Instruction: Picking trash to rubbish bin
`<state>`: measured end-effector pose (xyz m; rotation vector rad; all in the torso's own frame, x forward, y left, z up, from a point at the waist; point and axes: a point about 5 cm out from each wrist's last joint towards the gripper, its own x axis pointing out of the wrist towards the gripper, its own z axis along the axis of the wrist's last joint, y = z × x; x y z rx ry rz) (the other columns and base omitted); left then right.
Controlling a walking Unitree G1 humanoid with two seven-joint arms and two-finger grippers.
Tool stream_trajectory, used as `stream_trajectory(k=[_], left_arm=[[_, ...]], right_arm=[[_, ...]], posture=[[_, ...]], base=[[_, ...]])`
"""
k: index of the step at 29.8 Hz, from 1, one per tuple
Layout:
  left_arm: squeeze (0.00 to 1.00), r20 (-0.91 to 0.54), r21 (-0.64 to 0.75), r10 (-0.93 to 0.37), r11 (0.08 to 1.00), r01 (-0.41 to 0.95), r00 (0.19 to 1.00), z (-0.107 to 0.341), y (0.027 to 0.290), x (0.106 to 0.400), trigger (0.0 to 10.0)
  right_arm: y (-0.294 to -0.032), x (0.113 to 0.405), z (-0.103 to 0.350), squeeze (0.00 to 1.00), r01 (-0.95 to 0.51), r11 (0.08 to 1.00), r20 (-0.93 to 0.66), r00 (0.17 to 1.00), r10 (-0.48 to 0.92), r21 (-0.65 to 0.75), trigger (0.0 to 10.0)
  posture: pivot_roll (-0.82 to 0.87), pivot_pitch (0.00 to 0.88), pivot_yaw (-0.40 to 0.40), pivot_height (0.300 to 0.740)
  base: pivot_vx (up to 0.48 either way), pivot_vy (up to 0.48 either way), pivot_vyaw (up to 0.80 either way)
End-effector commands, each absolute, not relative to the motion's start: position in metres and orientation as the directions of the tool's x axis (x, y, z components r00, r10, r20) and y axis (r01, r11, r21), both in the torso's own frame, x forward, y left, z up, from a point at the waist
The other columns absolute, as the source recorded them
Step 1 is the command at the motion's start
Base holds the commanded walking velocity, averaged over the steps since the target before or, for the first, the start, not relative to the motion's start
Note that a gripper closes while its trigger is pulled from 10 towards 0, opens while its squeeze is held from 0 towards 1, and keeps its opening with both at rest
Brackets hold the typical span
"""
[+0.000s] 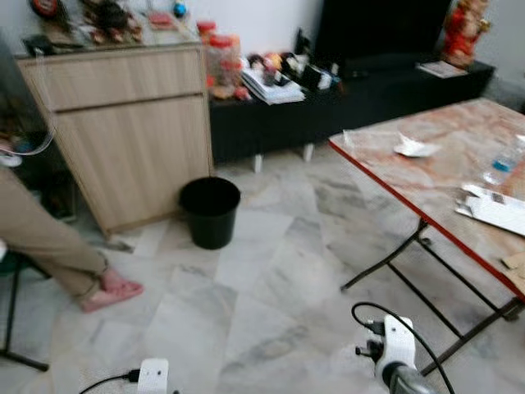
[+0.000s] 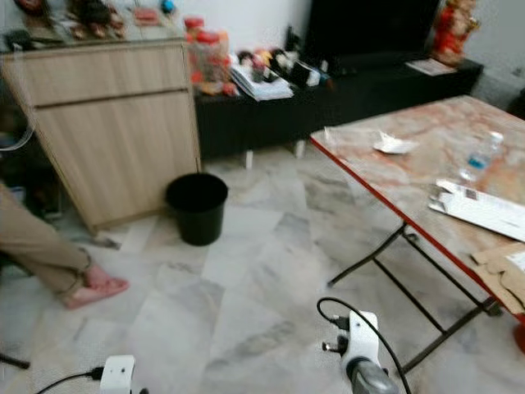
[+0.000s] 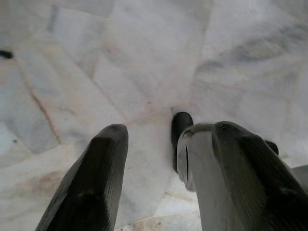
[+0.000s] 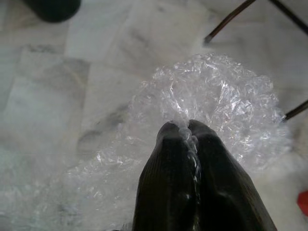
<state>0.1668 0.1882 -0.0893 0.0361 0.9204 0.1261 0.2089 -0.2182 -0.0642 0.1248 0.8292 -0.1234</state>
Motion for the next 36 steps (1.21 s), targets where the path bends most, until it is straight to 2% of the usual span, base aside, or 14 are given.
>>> stream_trajectory(k=[1,6,19,25,32,36], left_arm=[[0.0,-0.8,0.073,0.098,0.995,-0.066,0.592,-0.0902,0.1827,0.1671,10.0],[0.0,-0.809,0.077,0.092,0.996,-0.05,0.58,-0.0909,0.1815,0.1668,10.0],[0.0,-0.816,0.067,0.083,0.997,-0.05,0.572,-0.0923,0.1754,0.165,10.0],[0.0,-0.82,0.07,0.085,0.996,-0.048,0.566,-0.0934,0.1761,0.1623,10.0],[0.0,-0.824,0.072,0.085,0.996,-0.045,0.56,-0.0943,0.1768,0.1601,10.0],[0.0,-0.824,0.073,0.082,0.997,-0.038,0.56,-0.0943,0.1767,0.1602,10.0]], right_arm=[[-0.2227,0.2092,-0.0629,0.0,0.176,0.982,-0.736,0.673,-0.073,0.063,10.0],[-0.2223,0.2096,-0.0628,0.0,0.184,0.98,-0.735,0.675,-0.071,0.074,10.0],[-0.2279,0.2087,-0.0619,0.0,0.199,0.978,-0.73,0.677,-0.096,0.056,10.0],[-0.2294,0.2087,-0.0615,0.0,0.206,0.977,-0.727,0.678,-0.107,0.048,10.0],[-0.2294,0.209,-0.0613,0.0,0.196,0.98,-0.729,0.677,-0.104,0.042,10.0],[-0.2291,0.2102,-0.0608,0.0,0.189,0.982,-0.728,0.677,-0.108,0.03,10.0]], posture=[[-0.01,0.007,-0.083,0.74],[-0.01,0.009,-0.083,0.74],[0.0,0.001,-0.086,0.74],[0.0,0.001,-0.086,0.74],[0.0,0.0,-0.083,0.74],[0.0,0.0,-0.079,0.74]], base=[[0.0,0.0,0.0],[0.0,0.0,0.0],[0.48,0.0,0.0],[0.48,0.0,0.74],[0.48,0.0,0.0],[0.48,0.0,0.8]])
